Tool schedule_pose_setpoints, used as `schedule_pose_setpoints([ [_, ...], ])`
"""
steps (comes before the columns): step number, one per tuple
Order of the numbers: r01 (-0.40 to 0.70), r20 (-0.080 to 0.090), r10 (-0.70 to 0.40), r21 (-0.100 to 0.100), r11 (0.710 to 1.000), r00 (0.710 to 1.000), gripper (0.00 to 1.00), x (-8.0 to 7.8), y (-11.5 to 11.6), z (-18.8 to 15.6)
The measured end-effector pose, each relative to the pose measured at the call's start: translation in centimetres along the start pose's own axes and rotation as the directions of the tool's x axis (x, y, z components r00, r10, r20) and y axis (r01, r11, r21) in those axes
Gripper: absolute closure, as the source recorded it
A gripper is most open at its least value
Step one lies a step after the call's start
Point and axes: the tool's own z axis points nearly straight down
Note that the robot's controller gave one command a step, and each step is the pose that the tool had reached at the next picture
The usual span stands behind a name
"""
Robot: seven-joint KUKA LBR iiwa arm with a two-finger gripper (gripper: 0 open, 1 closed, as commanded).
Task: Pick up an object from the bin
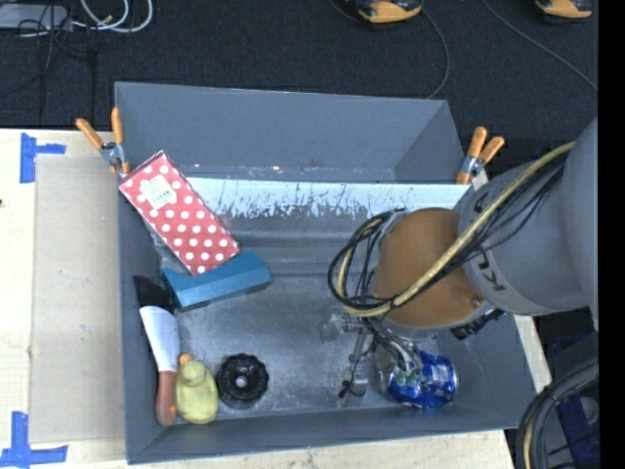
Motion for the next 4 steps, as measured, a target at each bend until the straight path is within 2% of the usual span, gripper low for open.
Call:
schedule_pose_setpoints([
  [1, 0.019, -0.001, -0.019, -0.005, 1.0, 1.0, 0.0, 0.1, -3.1, -0.7],
  [2, -0.123, 0.001, 0.123, 0.001, 0.992, 0.992, 0.0, -0.8, -5.9, 0.4],
  [3, -0.183, -0.01, 0.183, -0.003, 0.983, 0.983, 0.0, -1.3, -7.1, -3.5],
  [4, -0.15, 0.012, 0.15, -0.001, 0.989, 0.989, 0.0, -1.7, -9.2, -5.5],
])
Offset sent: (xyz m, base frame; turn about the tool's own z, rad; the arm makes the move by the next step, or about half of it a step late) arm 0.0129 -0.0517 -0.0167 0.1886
